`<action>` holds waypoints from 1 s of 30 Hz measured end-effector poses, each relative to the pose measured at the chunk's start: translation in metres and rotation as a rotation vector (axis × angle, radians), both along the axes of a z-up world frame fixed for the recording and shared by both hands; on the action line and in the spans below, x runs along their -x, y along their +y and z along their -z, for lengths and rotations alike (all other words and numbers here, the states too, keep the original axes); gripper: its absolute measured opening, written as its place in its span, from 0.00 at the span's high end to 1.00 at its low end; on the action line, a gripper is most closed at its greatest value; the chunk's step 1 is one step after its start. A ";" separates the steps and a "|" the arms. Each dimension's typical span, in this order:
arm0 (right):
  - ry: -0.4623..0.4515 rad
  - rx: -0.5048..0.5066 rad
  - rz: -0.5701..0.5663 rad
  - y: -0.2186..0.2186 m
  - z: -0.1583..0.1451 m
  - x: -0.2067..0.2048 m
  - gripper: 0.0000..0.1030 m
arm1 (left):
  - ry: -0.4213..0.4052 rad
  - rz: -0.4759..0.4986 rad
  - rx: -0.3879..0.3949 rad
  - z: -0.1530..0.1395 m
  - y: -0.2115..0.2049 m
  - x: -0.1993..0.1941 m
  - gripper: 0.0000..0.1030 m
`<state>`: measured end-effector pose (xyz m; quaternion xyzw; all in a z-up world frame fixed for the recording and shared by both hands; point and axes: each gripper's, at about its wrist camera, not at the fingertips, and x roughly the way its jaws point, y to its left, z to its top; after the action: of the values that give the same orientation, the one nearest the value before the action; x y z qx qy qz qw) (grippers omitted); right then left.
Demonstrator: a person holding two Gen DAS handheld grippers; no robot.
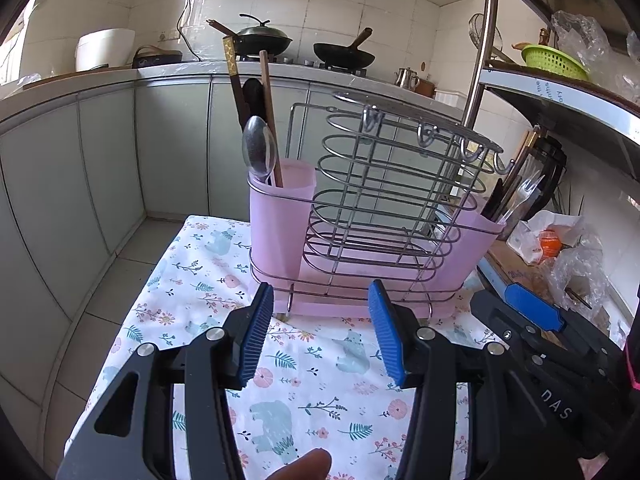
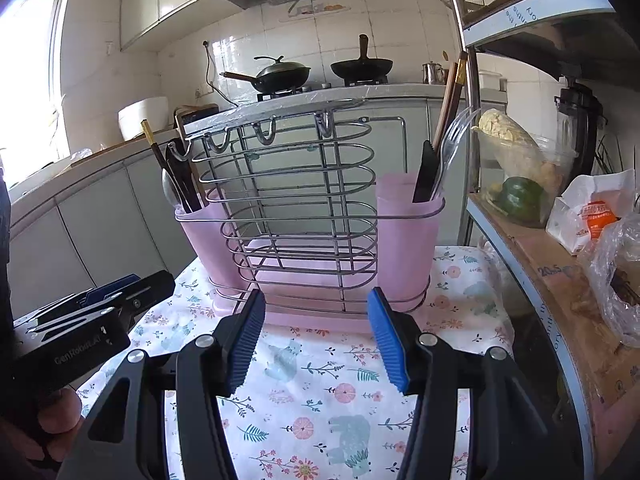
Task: Organize utensils
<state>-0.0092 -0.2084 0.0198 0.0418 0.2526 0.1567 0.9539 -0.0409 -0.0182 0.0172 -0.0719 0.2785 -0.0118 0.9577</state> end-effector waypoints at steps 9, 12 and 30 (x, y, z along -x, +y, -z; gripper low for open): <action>-0.008 0.003 -0.001 0.000 -0.002 0.002 0.49 | -0.001 0.009 -0.019 -0.001 -0.006 0.003 0.52; -0.006 0.002 0.001 0.000 -0.002 0.002 0.49 | -0.001 0.010 -0.023 -0.001 -0.007 0.003 0.52; 0.007 0.003 -0.005 -0.001 -0.003 -0.001 0.49 | 0.005 0.016 -0.045 -0.002 -0.015 0.004 0.52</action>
<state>-0.0086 -0.2092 0.0229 0.0401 0.2562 0.1585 0.9527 -0.0449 -0.0333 0.0193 -0.0482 0.2814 -0.0132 0.9583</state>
